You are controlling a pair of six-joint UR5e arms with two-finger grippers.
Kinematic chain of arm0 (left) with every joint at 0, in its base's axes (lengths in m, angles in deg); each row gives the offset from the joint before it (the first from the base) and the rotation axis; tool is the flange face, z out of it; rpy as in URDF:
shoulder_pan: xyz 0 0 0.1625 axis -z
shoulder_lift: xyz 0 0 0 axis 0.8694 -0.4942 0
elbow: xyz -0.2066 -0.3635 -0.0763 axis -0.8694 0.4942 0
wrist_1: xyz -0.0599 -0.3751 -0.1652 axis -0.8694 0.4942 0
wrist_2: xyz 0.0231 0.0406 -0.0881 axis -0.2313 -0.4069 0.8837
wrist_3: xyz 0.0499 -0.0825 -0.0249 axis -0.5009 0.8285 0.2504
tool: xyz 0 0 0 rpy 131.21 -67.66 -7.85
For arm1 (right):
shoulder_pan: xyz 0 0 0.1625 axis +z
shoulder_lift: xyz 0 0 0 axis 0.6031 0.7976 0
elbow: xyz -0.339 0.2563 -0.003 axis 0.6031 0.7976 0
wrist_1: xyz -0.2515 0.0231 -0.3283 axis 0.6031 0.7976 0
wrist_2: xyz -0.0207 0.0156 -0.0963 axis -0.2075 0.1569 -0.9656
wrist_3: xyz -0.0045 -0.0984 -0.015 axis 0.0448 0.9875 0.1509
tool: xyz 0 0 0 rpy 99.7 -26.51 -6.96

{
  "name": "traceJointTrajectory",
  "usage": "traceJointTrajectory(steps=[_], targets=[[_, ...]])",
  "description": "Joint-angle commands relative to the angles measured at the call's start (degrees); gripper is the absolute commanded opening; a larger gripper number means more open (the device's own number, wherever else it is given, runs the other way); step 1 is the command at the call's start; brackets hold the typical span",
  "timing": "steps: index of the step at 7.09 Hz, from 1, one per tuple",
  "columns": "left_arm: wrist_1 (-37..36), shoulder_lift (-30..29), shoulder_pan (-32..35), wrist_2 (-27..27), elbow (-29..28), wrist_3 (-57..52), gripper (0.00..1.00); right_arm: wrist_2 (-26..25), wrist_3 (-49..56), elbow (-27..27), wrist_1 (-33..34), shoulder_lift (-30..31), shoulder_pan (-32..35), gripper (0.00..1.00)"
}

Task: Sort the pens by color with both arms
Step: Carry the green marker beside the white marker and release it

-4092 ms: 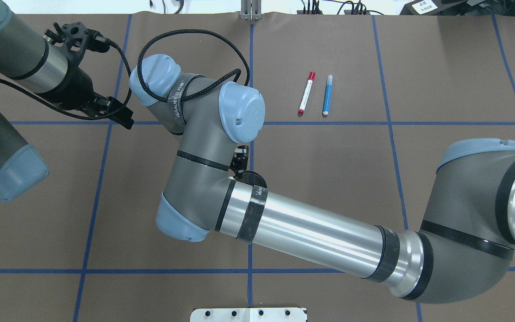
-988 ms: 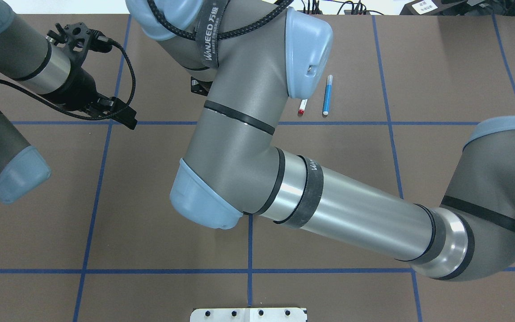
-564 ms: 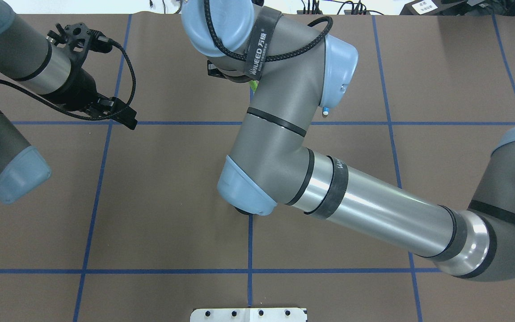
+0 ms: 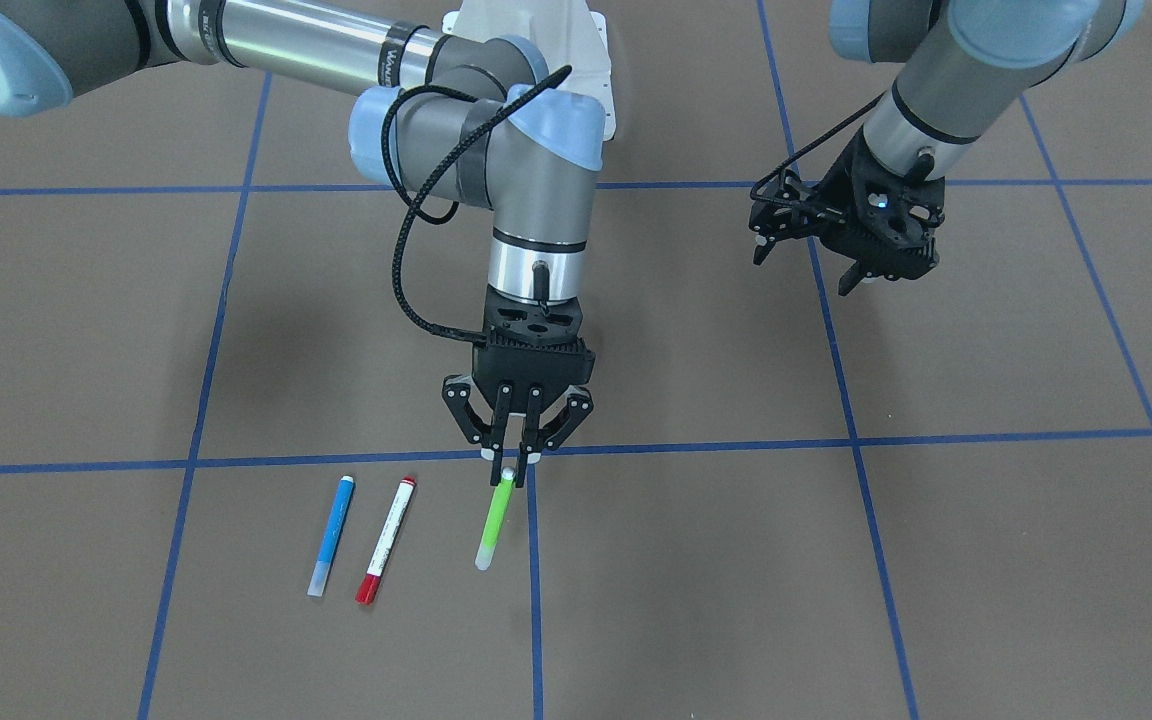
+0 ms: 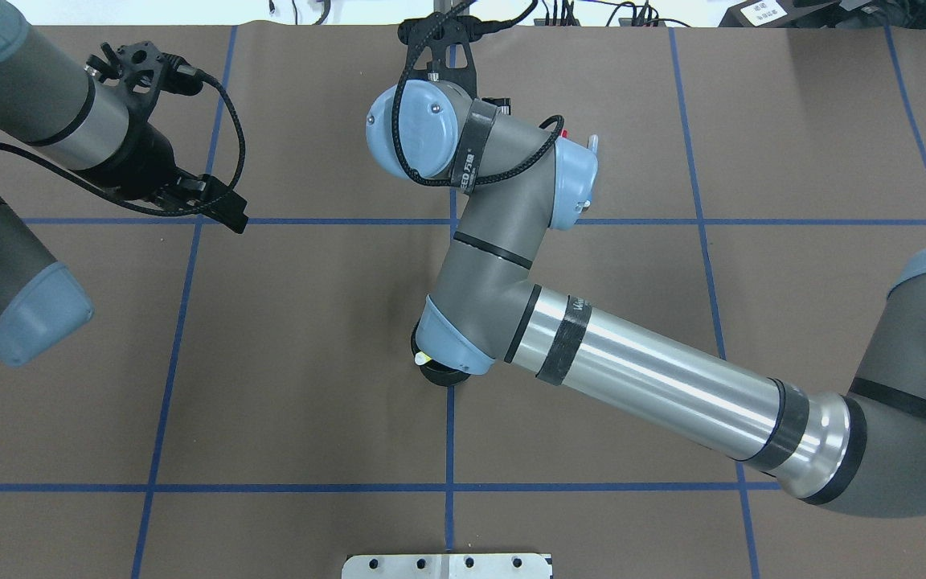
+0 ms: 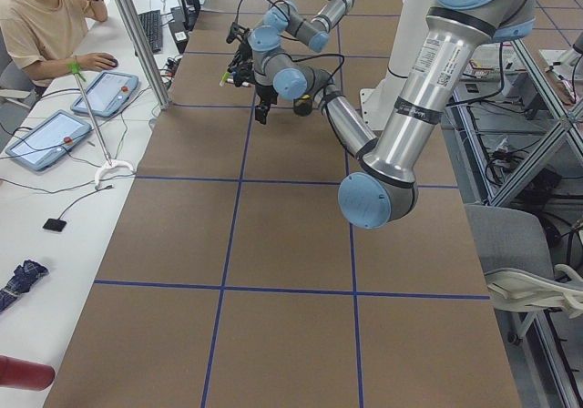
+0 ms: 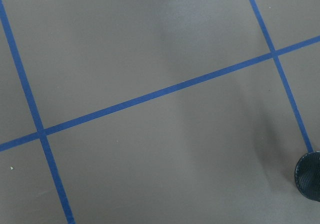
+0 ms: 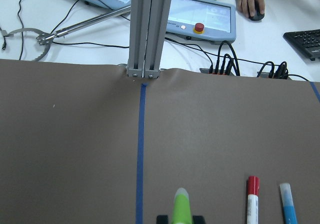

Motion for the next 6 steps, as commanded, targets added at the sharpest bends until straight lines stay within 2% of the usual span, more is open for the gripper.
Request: traceJointTrajectory(steps=[1, 2, 5, 6], targets=[[0.6, 0.0, -0.1, 0.0, -0.4, 0.3, 0.99, -8.7, -3.6, 4.7, -2.2, -0.2, -0.5, 0.0], [0.6, 0.1, -0.1, 0.0, -0.4, 0.3, 0.99, -12.3, -6.2, 7.0, -2.3, -0.2, -1.1, 0.0], [0.7, 0.3, -0.1, 0.0, -0.3, 0.3, 0.99, -14.7, -6.8, 7.6, -2.5, 0.3, -3.4, 0.0], [0.7, 0.2, -0.1, 0.0, -0.2, 0.3, 0.99, -15.7, -6.7, 8.8, -2.4, 0.3, -3.8, 0.13]])
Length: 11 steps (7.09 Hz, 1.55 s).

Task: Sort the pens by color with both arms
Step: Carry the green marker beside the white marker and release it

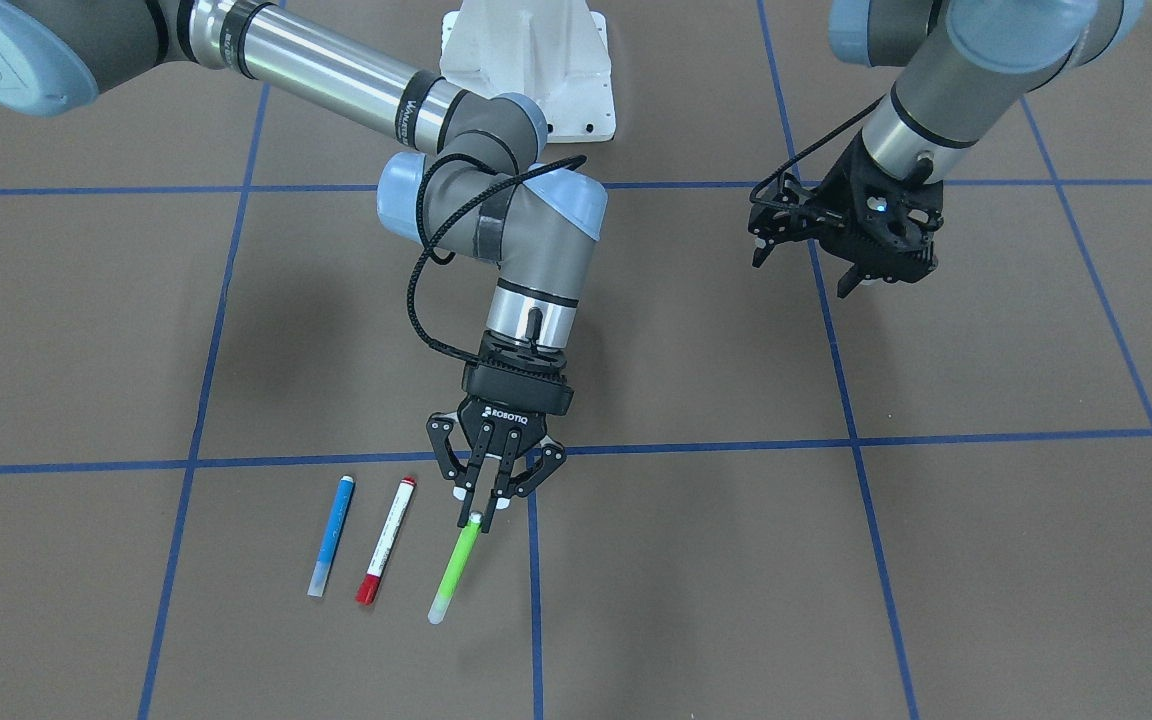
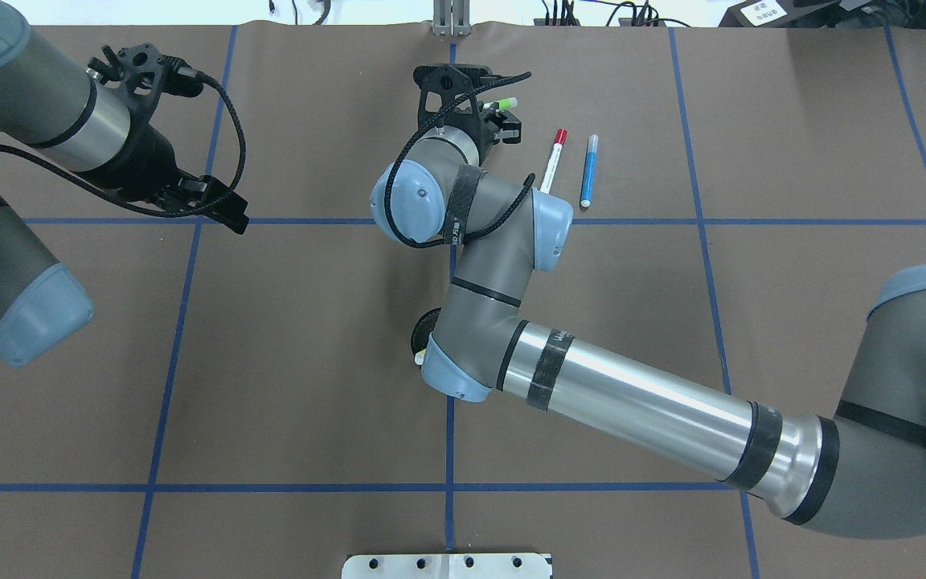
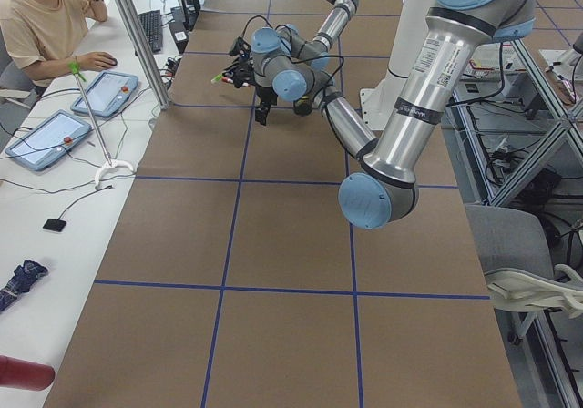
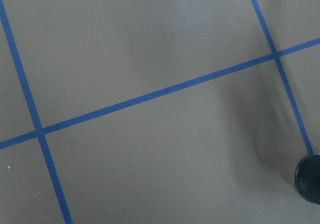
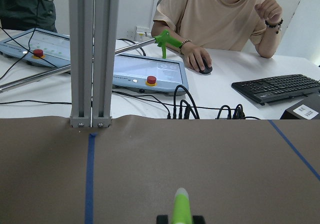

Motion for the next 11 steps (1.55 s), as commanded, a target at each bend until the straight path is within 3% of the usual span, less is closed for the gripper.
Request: traceJointTrajectory(steps=[1, 2, 4, 5, 7, 10, 11], targets=[[0.0, 0.0, 0.0, 0.0, 0.2, 0.1, 0.99, -2.2, 0.0, 2.4, -0.9, 0.1, -0.6, 0.19], [-0.1, 0.0, 0.0, 0.0, 0.4, 0.1, 0.99, -2.2, 0.0, 2.5, -1.6, 0.1, -0.6, 0.31], [0.0, 0.0, 0.0, 0.0, 0.4, 0.1, 0.99, -2.2, 0.5, 2.5, -1.6, -0.2, -0.8, 0.92], [-0.1, 0.0, 0.0, 0.0, 0.4, 0.1, 0.99, -2.1, 0.5, 2.4, -1.6, -0.3, -0.8, 0.98], [0.0, 0.0, 0.0, 0.0, 0.1, 0.0, 0.99, -1.1, 0.6, 1.2, -1.7, -0.9, -0.8, 0.98], [-0.2, -1.1, -0.1, -0.1, 0.5, 7.1, 0.99, 7.6, 2.6, -4.9, -1.6, -0.9, 0.3, 0.98], [-0.5, -2.1, -0.2, -0.1, 0.5, 10.9, 0.99, 14.6, 2.7, -7.0, -1.2, -0.5, 2.2, 0.98]])
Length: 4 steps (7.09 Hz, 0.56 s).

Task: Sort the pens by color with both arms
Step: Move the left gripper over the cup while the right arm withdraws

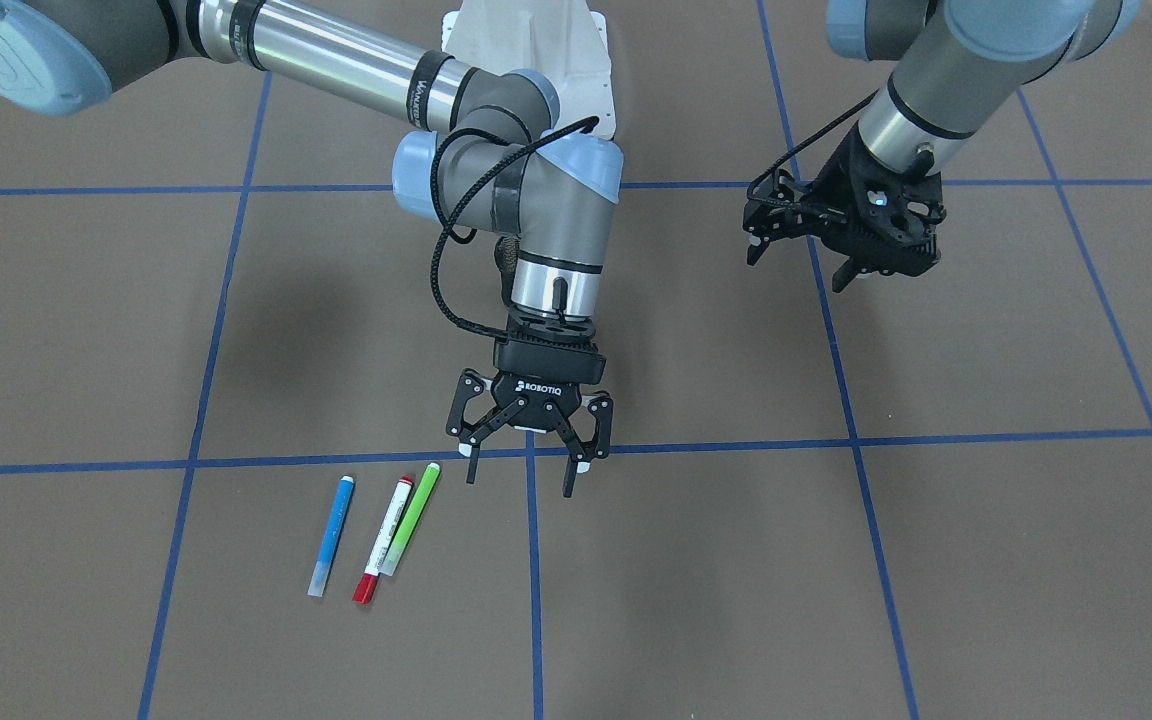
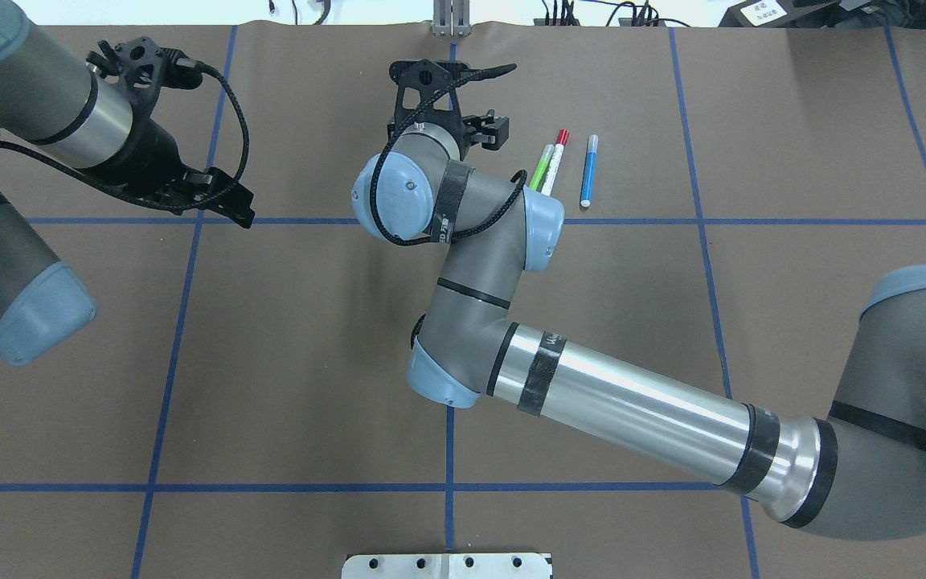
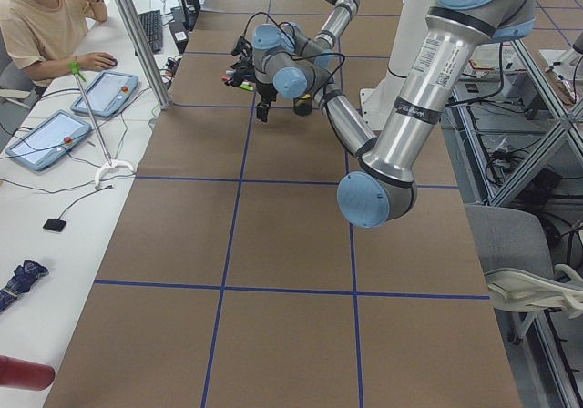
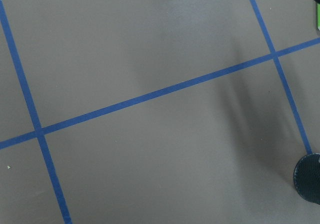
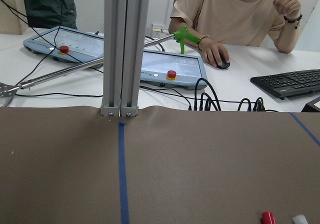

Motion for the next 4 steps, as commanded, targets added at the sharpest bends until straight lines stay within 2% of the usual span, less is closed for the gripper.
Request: traceJointTrajectory(steps=[1, 2, 3, 4], targets=[[-0.3, -2.2, -0.7, -0.4, 0.1, 8.4, 0.99, 14.8, 0.8, -4.3, 0.5, 0.5, 4.4, 0.98], [-0.6, -3.2, -1.8, -0.6, 0.2, 11.2, 0.99, 23.6, 2.2, -6.1, 0.6, 1.5, 7.8, 0.98], [-0.8, -3.6, -2.7, -0.6, 0.1, 13.1, 0.99, 32.5, 6.5, -8.7, 3.7, 2.9, 11.7, 0.99], [-0.9, -4.0, -4.0, -0.6, 0.2, 16.5, 0.99, 37.6, 12.4, -11.7, 11.4, 3.0, 14.6, 0.99]])
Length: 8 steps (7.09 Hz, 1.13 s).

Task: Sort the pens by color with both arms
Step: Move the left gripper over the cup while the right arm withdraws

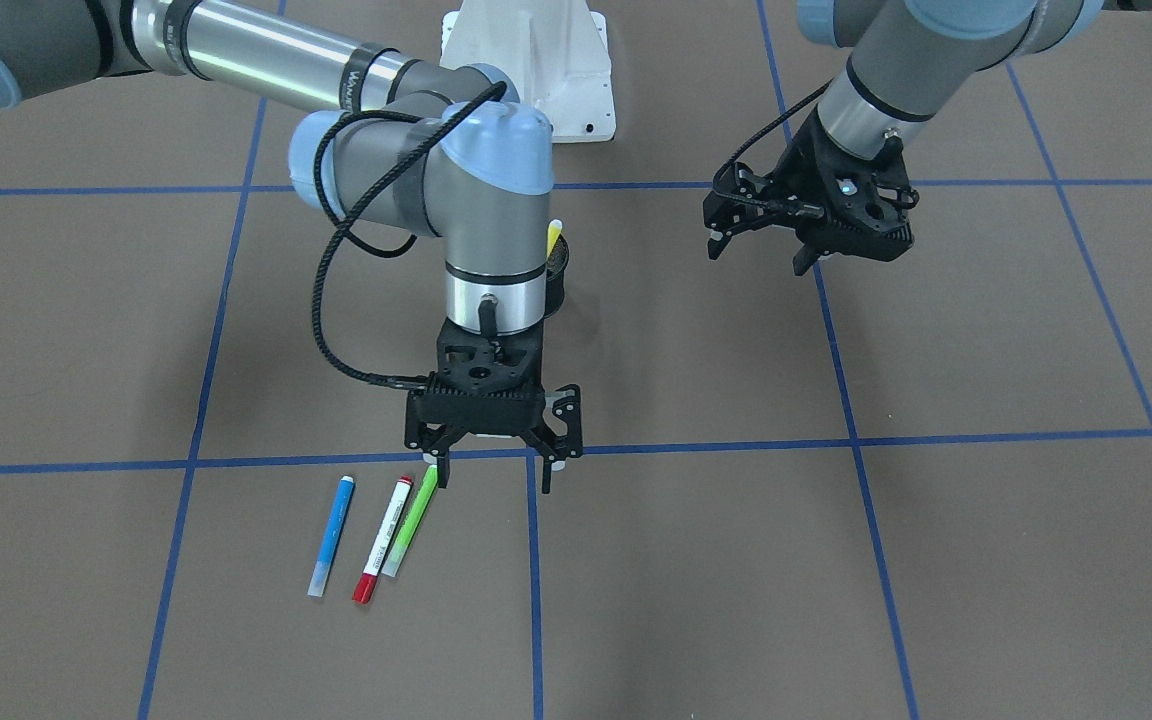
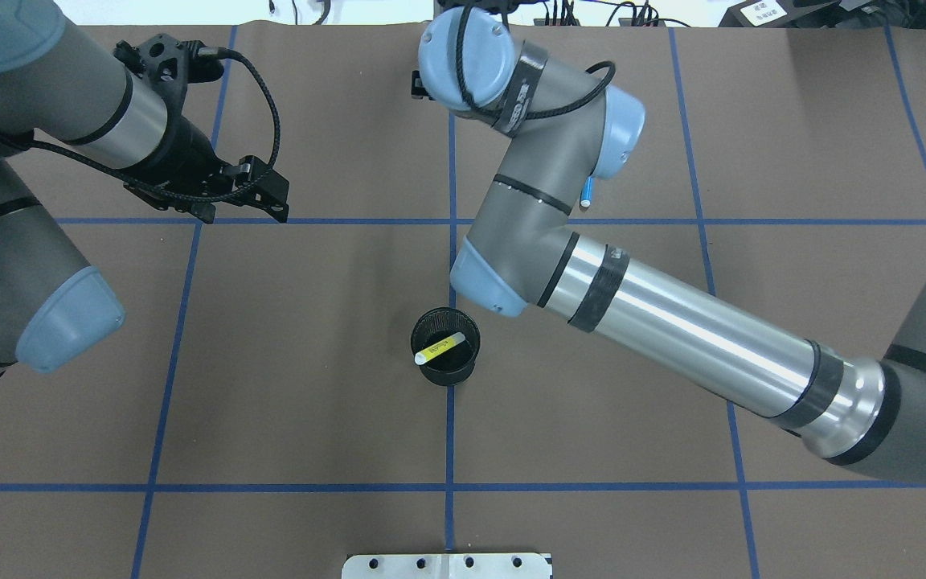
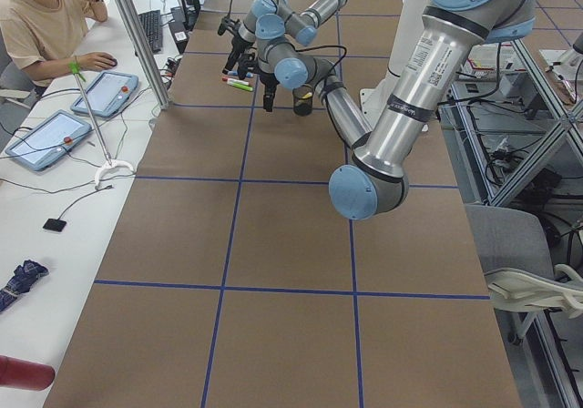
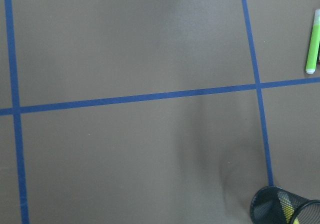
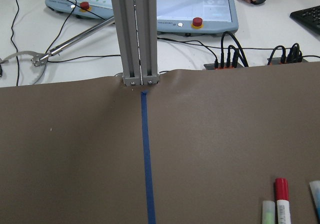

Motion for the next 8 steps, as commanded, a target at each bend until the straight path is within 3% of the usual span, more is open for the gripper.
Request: traceJointTrajectory(steps=[1, 4, 5, 7, 8], targets=[[-0.5, -1.4, -3.6, 0.0, 0.0, 8.4, 0.99, 12.0, 12.1, -5.5, 12.8, 0.8, 6.4, 0.99], [-17.6, -12.4, -8.5, -0.4, -0.7, 11.8, 0.99, 27.1, 22.9, -9.4, 14.9, 7.2, 14.1, 1.0], [-19.4, -14.0, -11.0, -0.5, -1.9, 11.8, 0.99, 28.4, 25.6, -11.4, 15.9, 9.4, 15.3, 1.0], [-19.4, -21.6, -11.6, -0.6, -11.8, 10.9, 0.99, 32.3, 31.5, -13.2, 21.7, 11.2, 18.3, 1.0], [-19.4, -22.8, -12.2, -0.7, -13.6, 8.0, 0.98, 32.5, 36.8, -14.9, 24.9, 12.1, 20.0, 1.0]])
